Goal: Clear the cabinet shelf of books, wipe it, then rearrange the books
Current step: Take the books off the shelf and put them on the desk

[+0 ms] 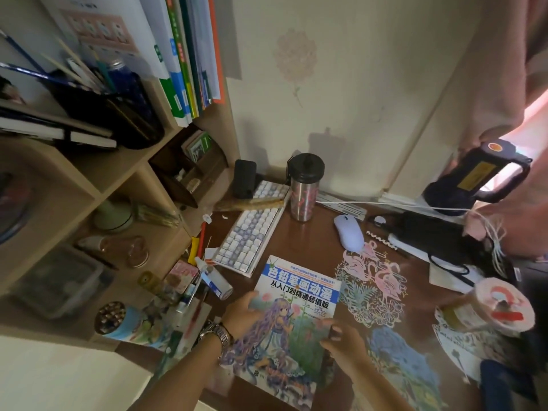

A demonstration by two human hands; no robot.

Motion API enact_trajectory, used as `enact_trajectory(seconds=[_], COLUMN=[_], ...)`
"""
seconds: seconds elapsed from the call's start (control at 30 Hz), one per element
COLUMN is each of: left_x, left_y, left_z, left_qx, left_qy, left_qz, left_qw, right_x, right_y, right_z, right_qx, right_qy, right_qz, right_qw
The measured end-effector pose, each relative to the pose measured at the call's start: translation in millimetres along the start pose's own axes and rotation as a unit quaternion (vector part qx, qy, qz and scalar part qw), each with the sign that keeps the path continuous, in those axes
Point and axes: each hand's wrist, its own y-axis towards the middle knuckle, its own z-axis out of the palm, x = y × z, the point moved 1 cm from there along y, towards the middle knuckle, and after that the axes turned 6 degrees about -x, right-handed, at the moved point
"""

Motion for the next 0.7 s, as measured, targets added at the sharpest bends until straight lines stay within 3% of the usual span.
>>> enact_trajectory(seconds=[0.2,0.47,0.7], left_x=[-34.1,-96.5,-157.9], left_y=[-17.3,-61.4,-127.4], left_z=[-26.2,-94.2,-169.4], left_qx=[-0.034,-0.155,-0.311], left_qy=[0.142,0.222,0.298], left_qz=[0.1,0.205,0.253], left_qw=[0.984,0.94,0.866], right_x=[33.4,132.4,224.5], right_y=[-6.5,-39.1,-92.4], right_z=[-28.0,-79.7,-123.3], right_qx=[0.053,-0.032,-0.108], right_qy=[-0.157,-0.245,-0.233], right_qz=[-0.085,-0.192,-0.312], right_qw=[0.982,0.95,0.915])
